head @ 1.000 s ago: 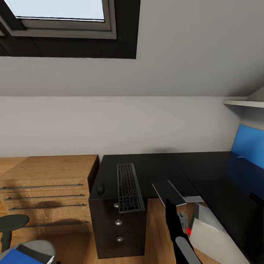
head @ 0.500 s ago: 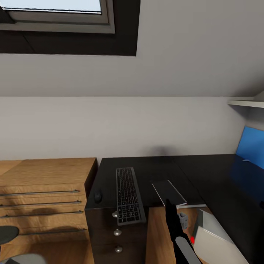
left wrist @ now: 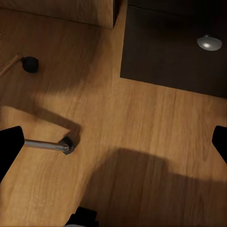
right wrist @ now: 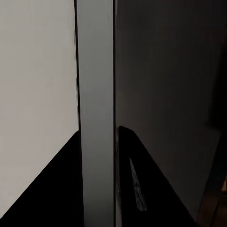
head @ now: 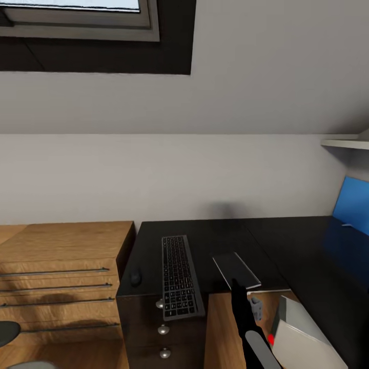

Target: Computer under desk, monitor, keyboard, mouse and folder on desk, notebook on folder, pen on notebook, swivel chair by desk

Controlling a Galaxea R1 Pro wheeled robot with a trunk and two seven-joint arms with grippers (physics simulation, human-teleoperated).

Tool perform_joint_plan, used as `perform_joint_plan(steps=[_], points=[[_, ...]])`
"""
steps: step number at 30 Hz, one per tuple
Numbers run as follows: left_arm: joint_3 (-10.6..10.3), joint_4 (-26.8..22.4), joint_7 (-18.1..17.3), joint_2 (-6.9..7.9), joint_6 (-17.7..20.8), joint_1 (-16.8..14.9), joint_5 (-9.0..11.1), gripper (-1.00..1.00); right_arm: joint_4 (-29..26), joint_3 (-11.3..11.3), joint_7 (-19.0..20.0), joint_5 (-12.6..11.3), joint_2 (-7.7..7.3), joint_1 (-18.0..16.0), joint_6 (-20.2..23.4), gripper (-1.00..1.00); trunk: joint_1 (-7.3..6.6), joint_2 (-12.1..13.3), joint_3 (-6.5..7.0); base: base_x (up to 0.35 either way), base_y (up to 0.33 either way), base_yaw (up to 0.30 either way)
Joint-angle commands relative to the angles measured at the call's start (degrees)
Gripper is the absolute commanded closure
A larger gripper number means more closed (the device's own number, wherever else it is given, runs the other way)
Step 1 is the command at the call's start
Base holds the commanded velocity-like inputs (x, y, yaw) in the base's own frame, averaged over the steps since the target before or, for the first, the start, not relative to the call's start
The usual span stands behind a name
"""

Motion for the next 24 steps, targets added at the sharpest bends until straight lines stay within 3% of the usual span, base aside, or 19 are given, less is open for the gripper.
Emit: perform_joint_plan(steps=[1, 24], points=[[-0.1, -0.1, 0.3, -0.01, 0.2, 0.0, 0.5, -1.00, 0.0, 0.2, 0.3, -0.6, -0.02, -0.1, -0.3, 1.00, 0.23, -0.4, -0.24, 0.001, 0.000, 0.000], [-0.3, 0.0, 0.1, -0.13, 0.2, 0.0, 0.5, -1.00, 0.1, 0.2, 0.2, -0.6, -0.02, -0.1, -0.3, 1.00, 5.28, -9.7, -4.37, 0.000, 0.000, 0.000]])
